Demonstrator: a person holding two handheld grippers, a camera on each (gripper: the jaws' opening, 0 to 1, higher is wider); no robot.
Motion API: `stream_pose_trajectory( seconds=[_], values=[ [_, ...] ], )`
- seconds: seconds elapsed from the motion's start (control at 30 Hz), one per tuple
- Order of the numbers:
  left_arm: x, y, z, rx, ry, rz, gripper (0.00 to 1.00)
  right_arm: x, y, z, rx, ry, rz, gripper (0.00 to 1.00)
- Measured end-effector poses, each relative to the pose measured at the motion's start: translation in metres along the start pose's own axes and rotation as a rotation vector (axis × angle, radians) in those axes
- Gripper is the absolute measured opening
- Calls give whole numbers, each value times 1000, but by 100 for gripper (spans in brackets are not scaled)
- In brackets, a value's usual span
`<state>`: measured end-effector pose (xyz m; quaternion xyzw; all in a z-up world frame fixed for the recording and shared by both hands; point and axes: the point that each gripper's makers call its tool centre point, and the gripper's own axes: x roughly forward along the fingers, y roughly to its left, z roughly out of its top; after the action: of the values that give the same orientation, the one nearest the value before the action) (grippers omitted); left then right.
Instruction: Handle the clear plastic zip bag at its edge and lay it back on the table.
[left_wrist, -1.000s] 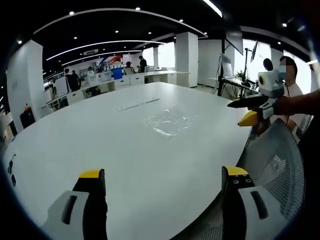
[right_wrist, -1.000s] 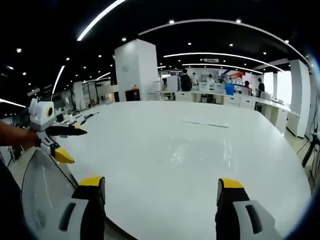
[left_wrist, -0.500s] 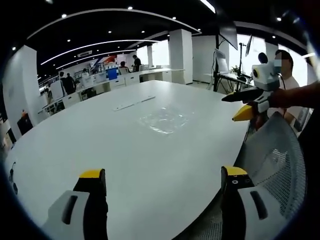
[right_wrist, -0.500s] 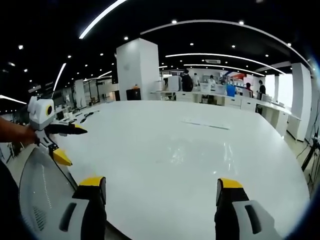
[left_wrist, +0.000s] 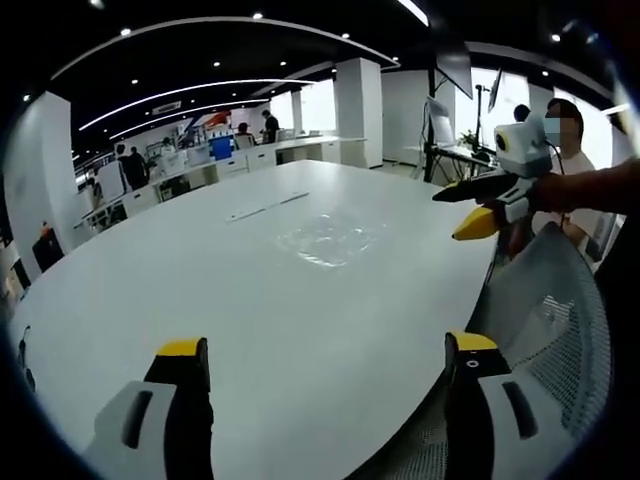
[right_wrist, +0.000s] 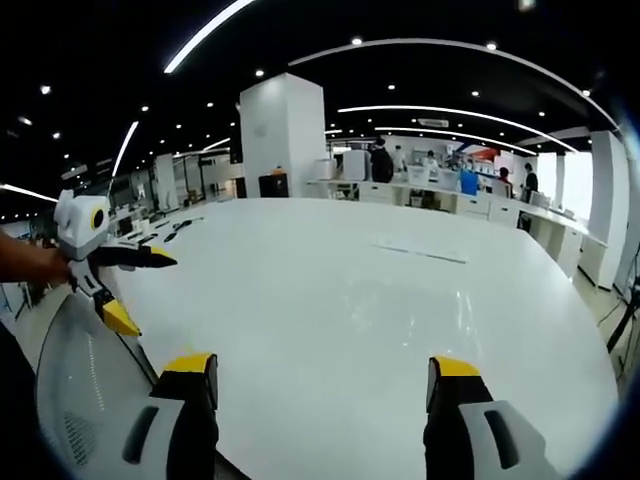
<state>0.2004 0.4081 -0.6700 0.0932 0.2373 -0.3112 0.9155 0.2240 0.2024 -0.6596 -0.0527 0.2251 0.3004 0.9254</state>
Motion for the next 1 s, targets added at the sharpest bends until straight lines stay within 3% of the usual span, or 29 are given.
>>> stream_pose_trajectory(
  seconds=[0.53, 1.0],
  values=[
    [2, -6, 1, 8, 27, -13, 95, 32, -1, 8, -46, 41, 68, 85],
    [1, -6, -2, 22, 45, -20, 93, 51, 2, 8, -18, 63, 109, 86]
  ],
)
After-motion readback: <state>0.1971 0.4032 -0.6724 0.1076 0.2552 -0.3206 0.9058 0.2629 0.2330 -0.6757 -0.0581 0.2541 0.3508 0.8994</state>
